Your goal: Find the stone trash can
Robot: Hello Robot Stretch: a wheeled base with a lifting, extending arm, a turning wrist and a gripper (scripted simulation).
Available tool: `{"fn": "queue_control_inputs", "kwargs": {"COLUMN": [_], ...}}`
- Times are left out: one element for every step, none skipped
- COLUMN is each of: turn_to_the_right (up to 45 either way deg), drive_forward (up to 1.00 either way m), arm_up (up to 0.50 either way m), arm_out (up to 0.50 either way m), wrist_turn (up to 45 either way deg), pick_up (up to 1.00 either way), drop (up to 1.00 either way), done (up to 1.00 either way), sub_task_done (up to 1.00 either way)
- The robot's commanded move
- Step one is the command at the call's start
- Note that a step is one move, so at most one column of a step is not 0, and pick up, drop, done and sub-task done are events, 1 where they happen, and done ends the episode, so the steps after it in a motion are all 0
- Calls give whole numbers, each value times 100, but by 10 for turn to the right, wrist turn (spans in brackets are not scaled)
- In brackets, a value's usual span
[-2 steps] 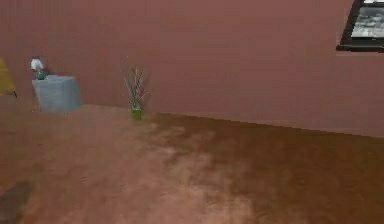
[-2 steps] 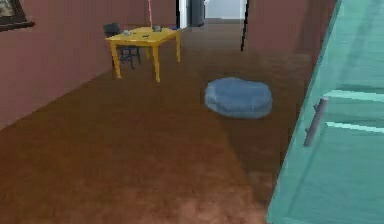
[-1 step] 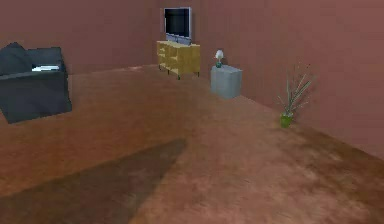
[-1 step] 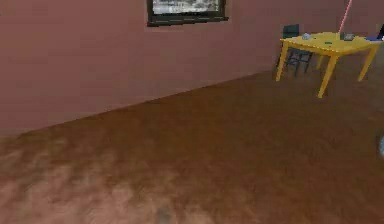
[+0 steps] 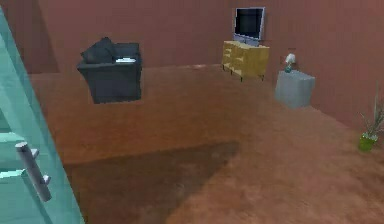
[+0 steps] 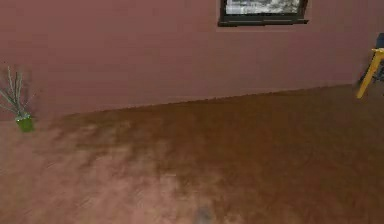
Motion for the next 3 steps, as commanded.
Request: {"fn": "queue_control_inputs", "kwargs": {"turn_to_the_right": [0,-60,0], "drive_forward": [100,0,15], "arm_up": [0,0,0], "arm_out": [0,0,0], "wrist_turn": [0,0,0], "pick_up": [0,0,0], "drop": [0,0,0], "done": [0,0,0], "sub_task_done": [0,0,0]}}
